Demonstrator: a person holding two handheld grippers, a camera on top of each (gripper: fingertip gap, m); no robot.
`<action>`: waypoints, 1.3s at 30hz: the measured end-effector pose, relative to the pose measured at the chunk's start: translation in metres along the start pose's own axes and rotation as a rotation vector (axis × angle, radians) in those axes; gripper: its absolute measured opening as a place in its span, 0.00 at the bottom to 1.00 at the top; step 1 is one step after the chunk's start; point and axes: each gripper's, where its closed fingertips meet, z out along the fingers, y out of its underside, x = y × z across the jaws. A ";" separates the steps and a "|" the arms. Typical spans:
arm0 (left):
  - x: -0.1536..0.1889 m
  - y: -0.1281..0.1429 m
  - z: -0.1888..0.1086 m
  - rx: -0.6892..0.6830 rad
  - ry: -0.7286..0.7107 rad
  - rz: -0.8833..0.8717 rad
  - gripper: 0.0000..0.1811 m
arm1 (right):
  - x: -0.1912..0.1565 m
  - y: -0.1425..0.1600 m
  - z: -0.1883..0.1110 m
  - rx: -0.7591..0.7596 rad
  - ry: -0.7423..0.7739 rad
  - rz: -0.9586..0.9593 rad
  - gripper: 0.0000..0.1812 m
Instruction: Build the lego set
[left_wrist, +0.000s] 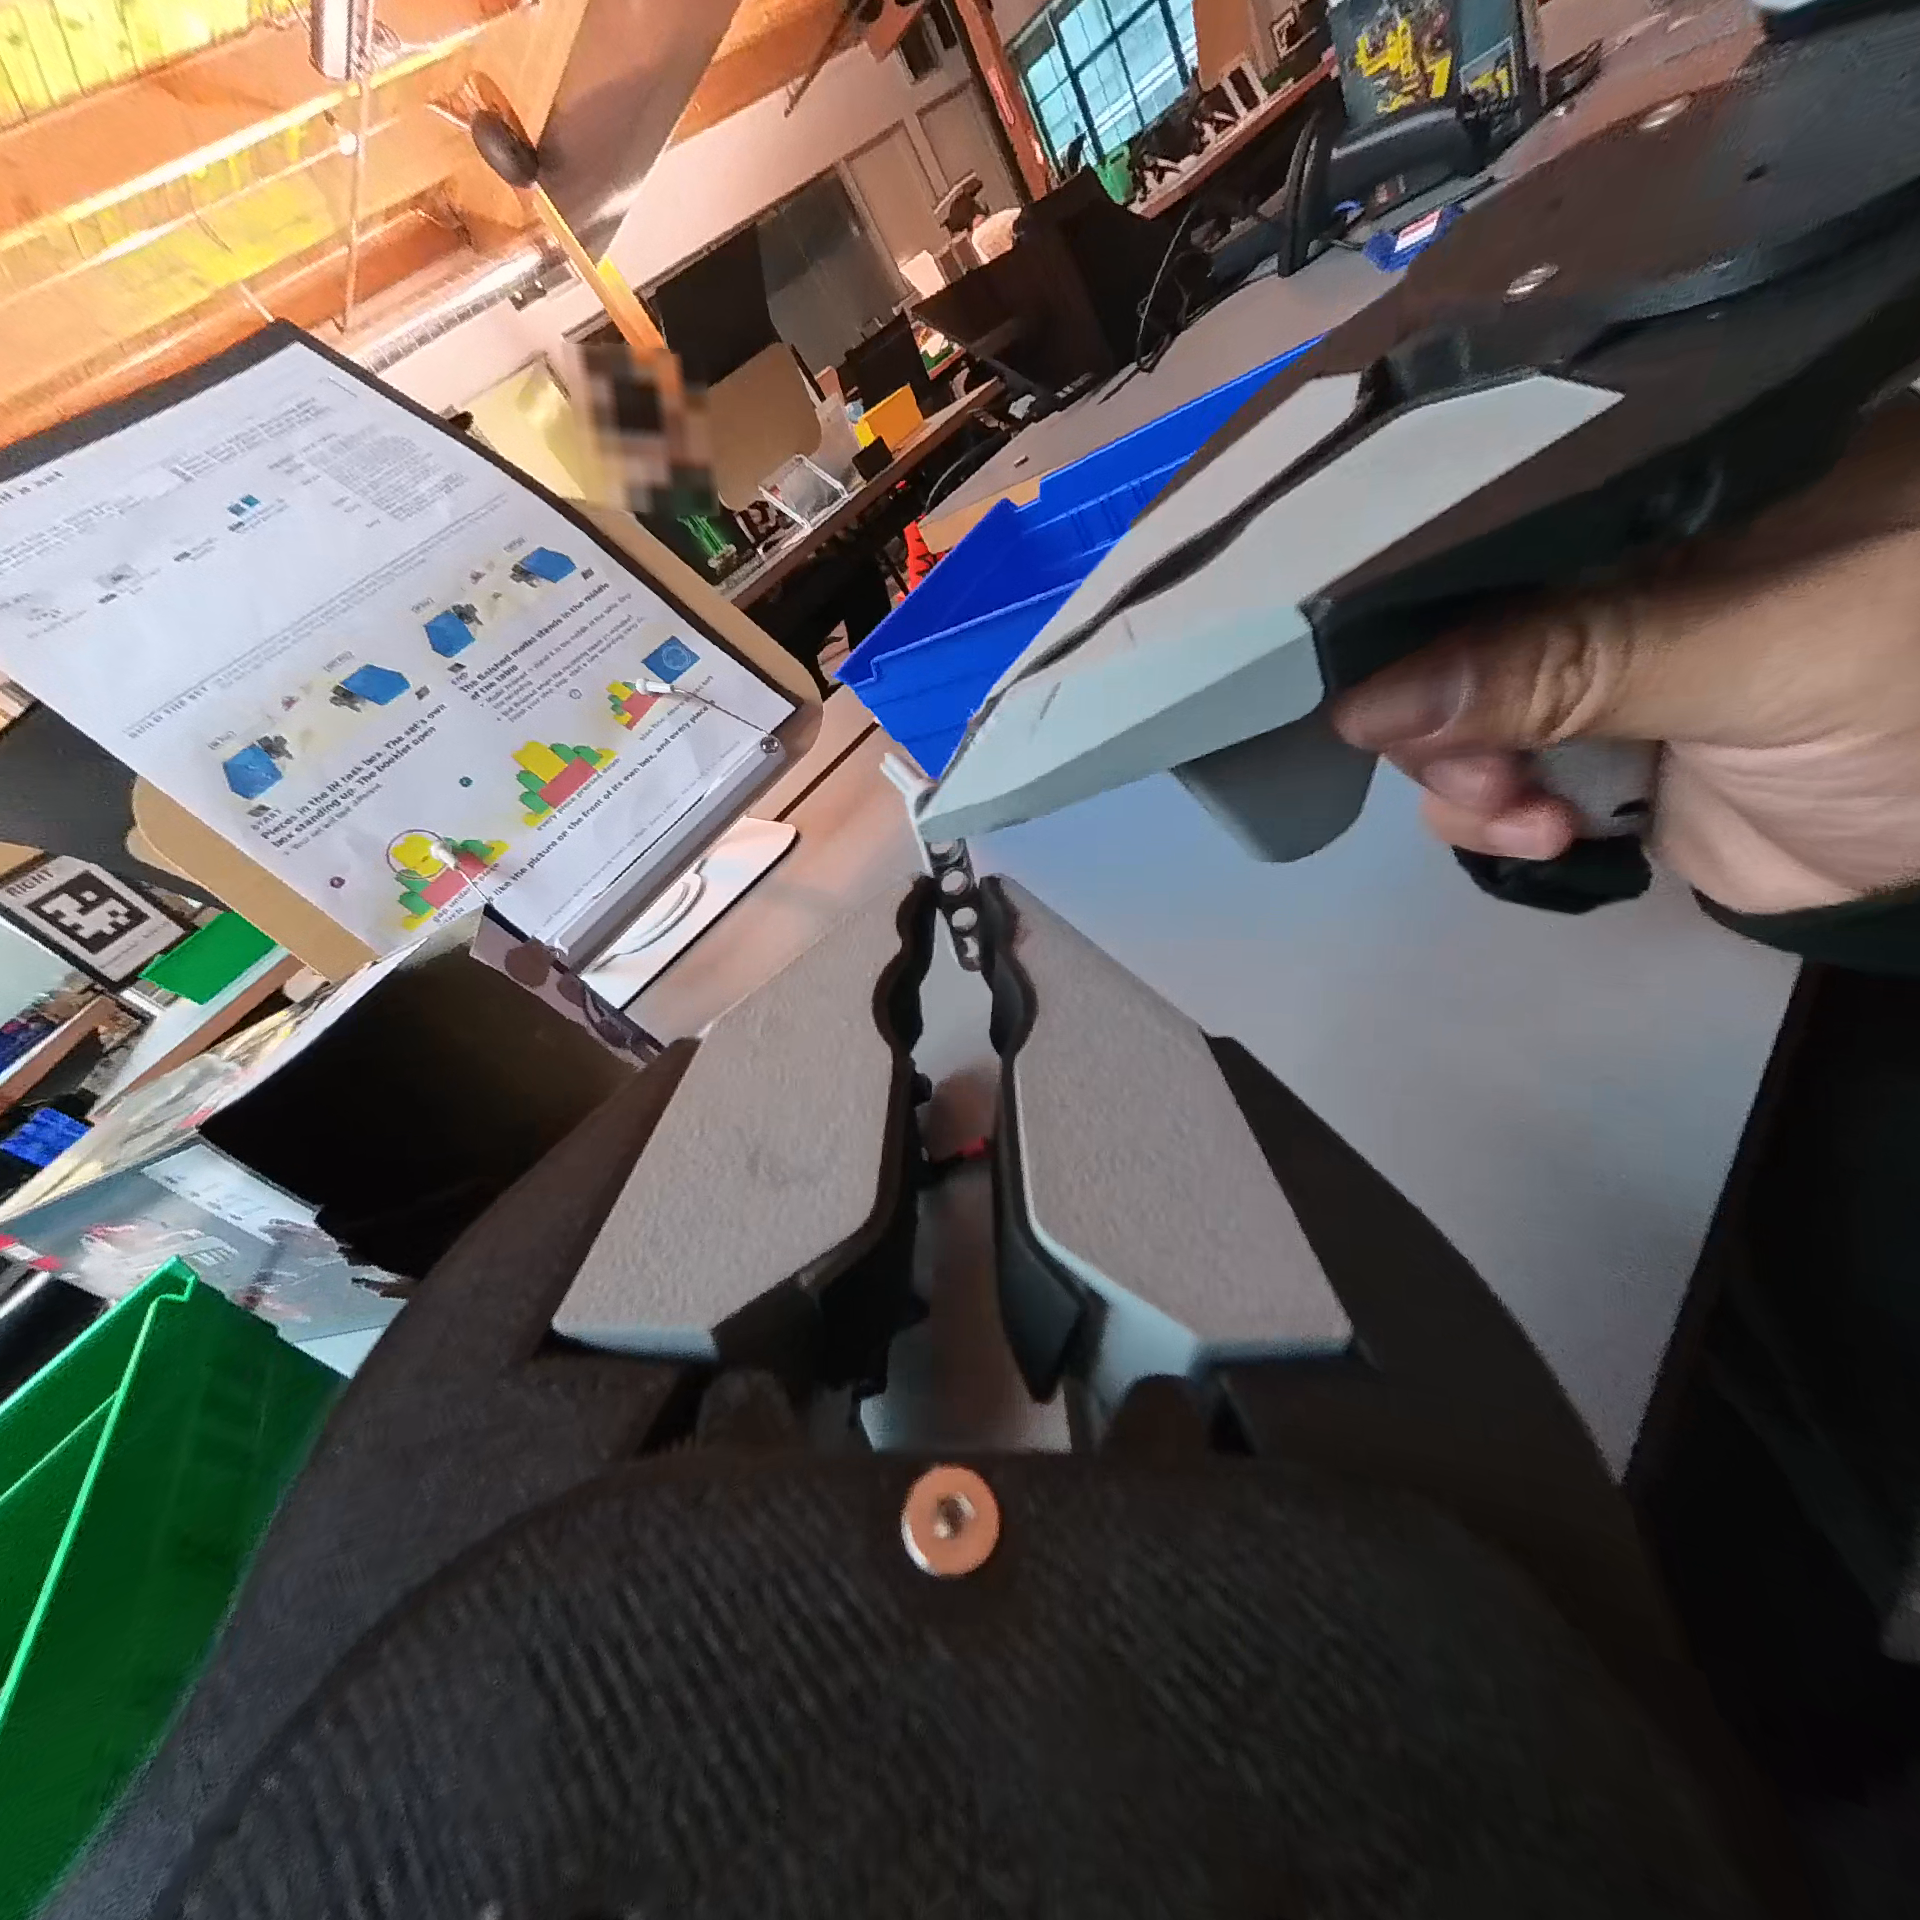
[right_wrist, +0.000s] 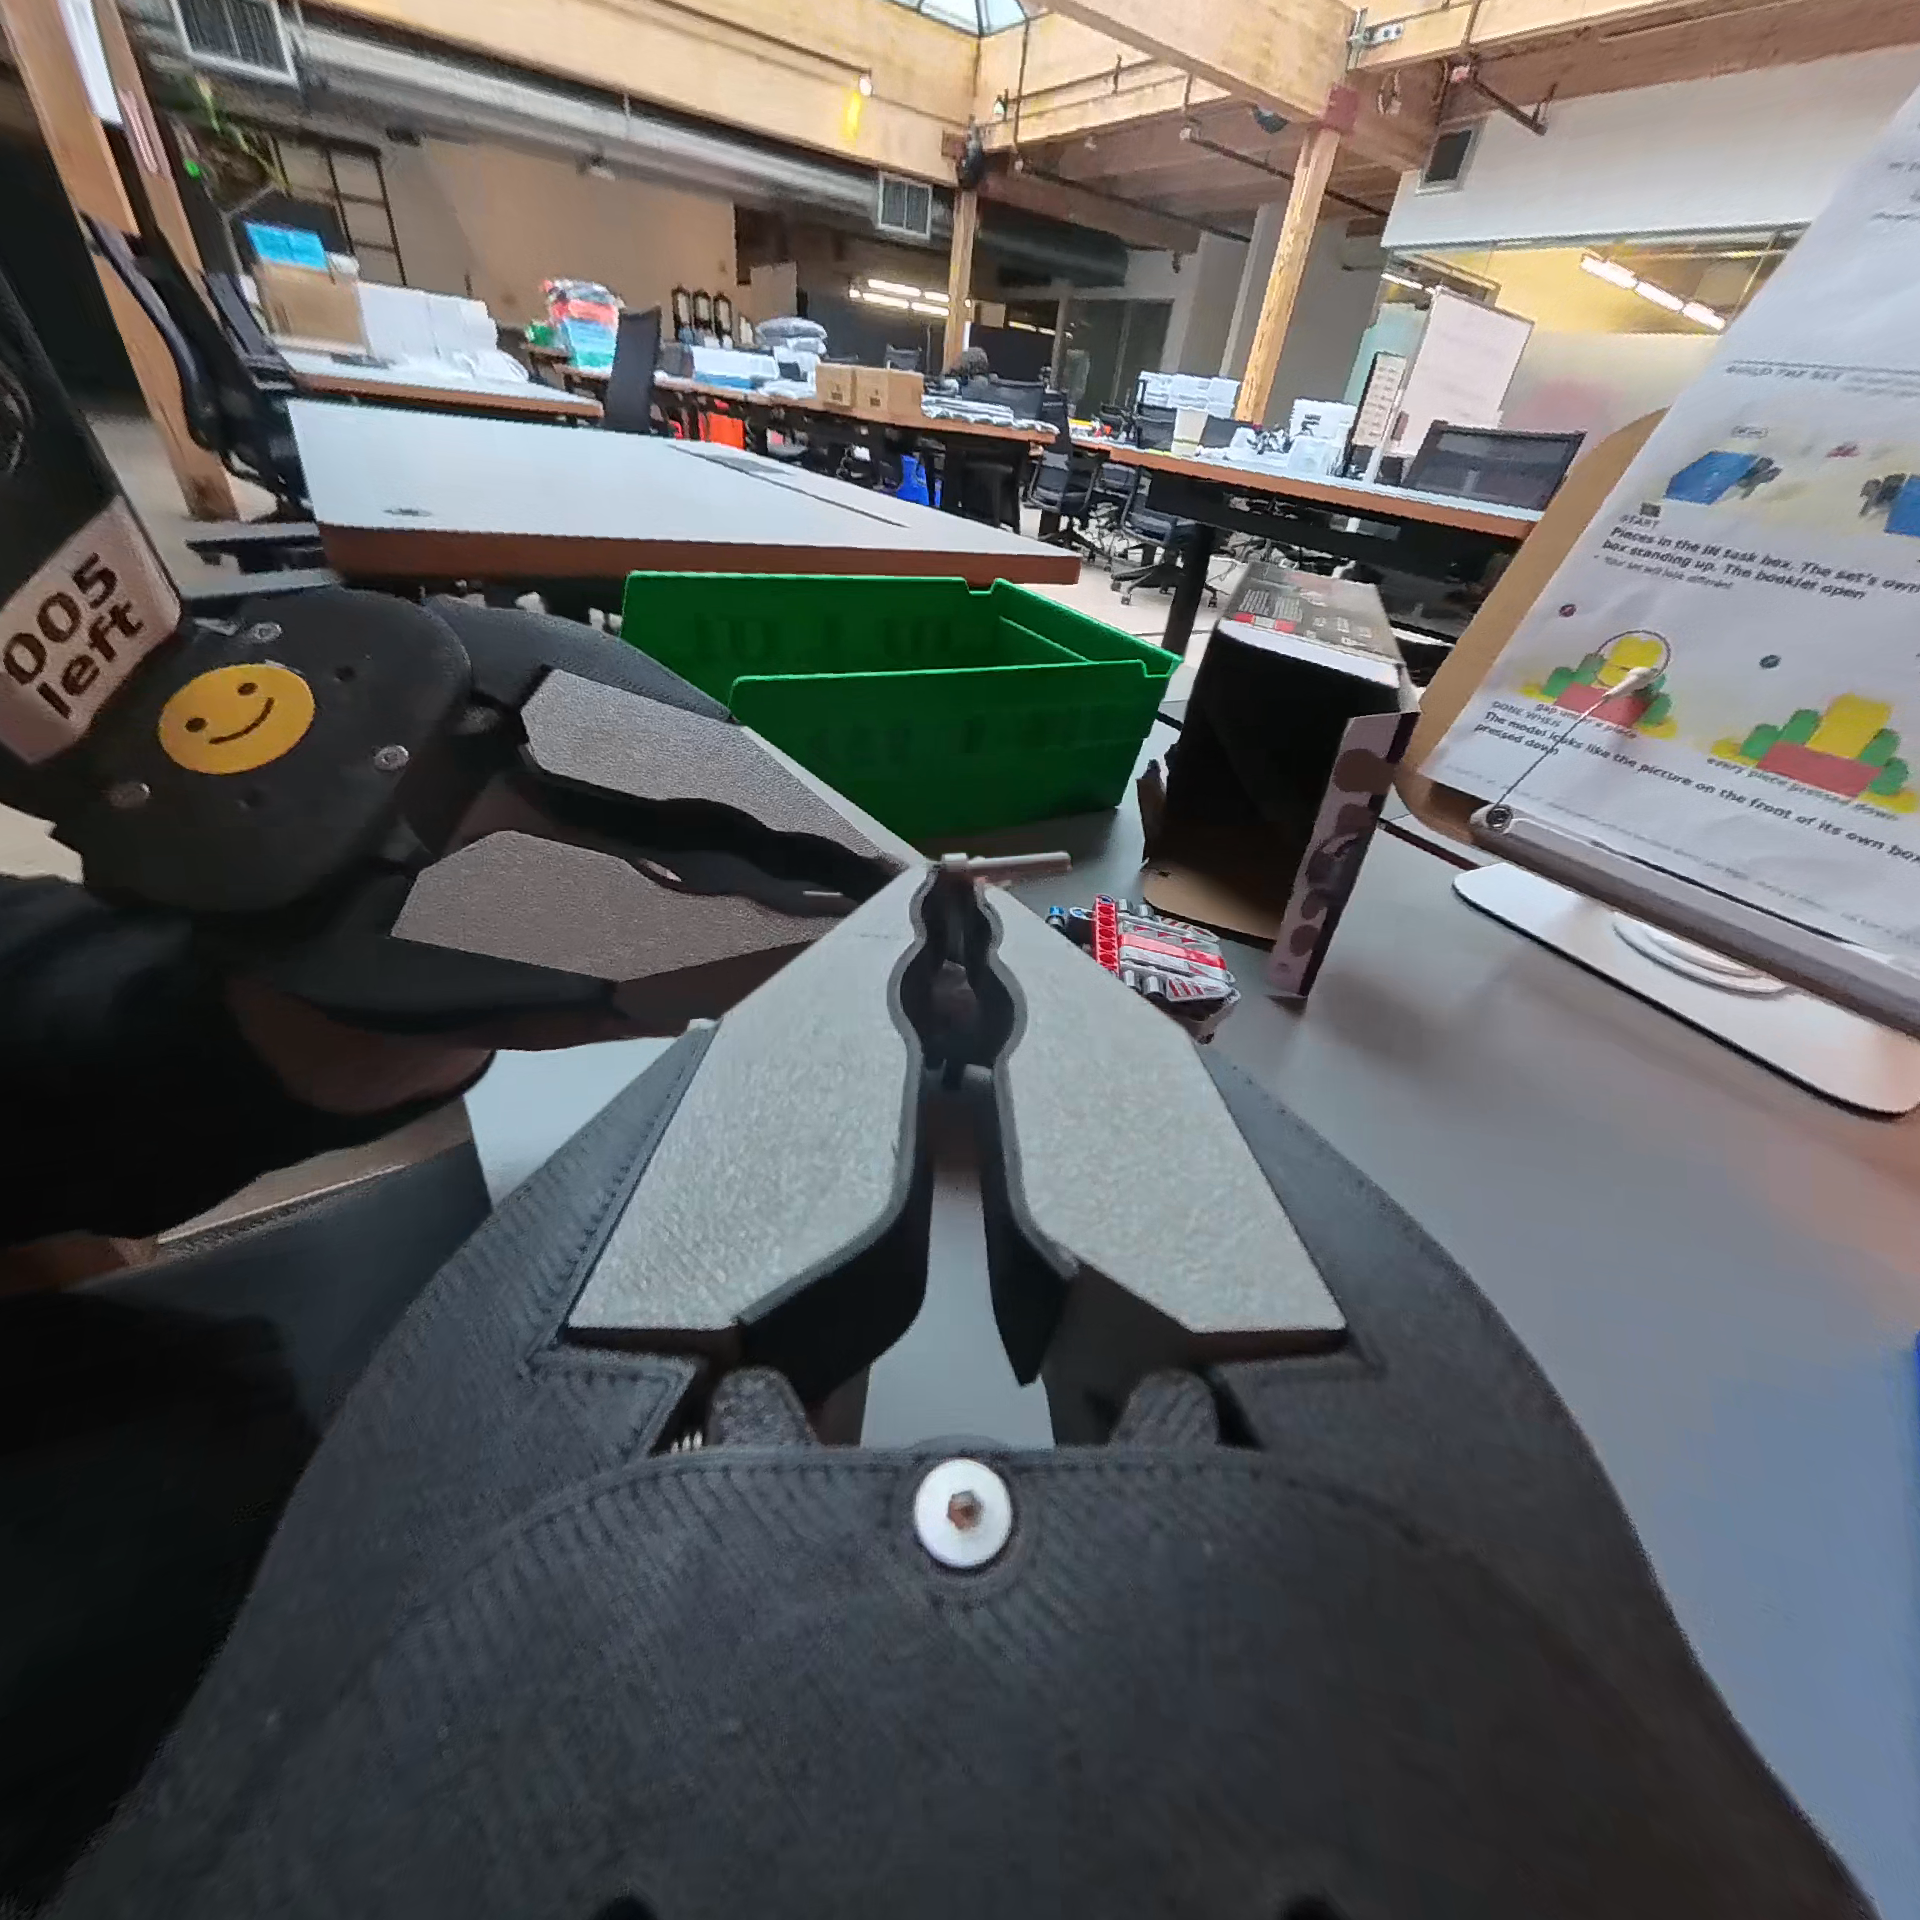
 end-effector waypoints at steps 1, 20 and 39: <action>-0.001 0.001 0.000 -0.002 0.009 -0.009 0.03 | 0.000 0.001 0.001 -0.005 -0.013 -0.008 0.00; 0.040 0.024 -0.008 -0.212 0.641 -0.478 0.04 | 0.000 0.046 -0.006 -0.401 -0.100 -0.693 0.07; 0.017 -0.005 -0.001 0.019 0.326 -0.326 0.03 | 0.013 0.019 -0.005 -0.169 0.205 -0.786 0.00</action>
